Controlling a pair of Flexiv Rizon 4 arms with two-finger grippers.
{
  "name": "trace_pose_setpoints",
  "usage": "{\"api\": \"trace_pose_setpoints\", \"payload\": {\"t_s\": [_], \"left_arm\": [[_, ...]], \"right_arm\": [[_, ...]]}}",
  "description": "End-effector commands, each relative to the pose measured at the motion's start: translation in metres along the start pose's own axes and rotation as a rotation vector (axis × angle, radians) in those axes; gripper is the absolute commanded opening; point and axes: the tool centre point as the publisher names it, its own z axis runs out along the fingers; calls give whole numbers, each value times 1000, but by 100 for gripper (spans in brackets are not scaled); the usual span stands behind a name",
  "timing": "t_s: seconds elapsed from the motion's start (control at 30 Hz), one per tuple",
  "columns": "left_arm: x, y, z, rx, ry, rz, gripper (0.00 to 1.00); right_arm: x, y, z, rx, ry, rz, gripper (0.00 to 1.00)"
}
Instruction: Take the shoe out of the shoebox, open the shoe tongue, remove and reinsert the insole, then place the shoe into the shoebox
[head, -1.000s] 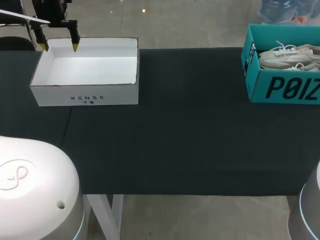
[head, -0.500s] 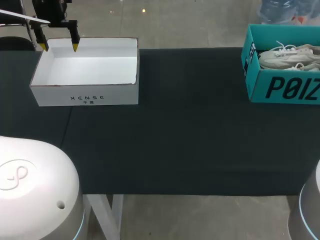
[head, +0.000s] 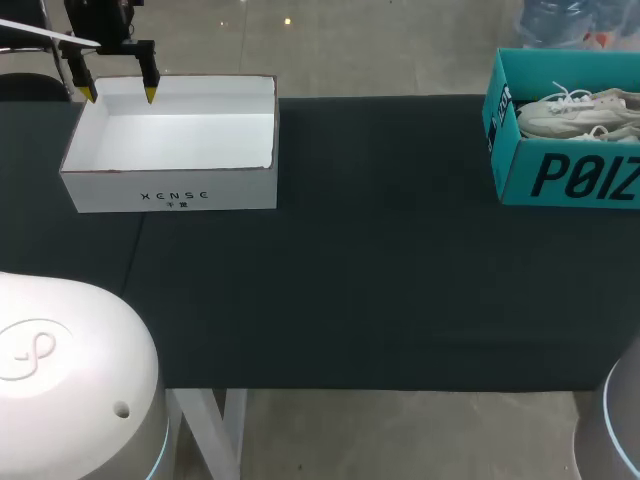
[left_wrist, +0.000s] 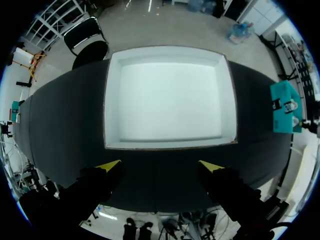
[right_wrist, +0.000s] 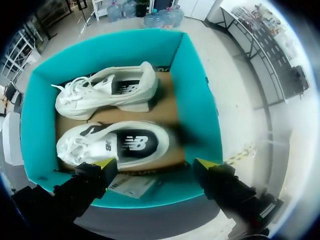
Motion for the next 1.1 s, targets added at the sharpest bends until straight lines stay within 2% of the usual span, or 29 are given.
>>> {"api": "trace_pose_setpoints", "payload": {"t_s": [0.03, 0.53, 1.07, 1.1], "left_arm": [[0, 0, 0, 0, 0, 0, 100], [0, 0, 0, 0, 0, 0, 100], [0, 0, 0, 0, 0, 0, 100], [0, 0, 0, 0, 0, 0, 100]], "right_arm": [[-10, 8, 13, 7, 33, -6, 100], [-13, 17, 44, 54, 37, -46, 100], [-11, 18, 62, 79, 52, -81, 100], [-11, 18, 63, 79, 52, -82, 67]]}}
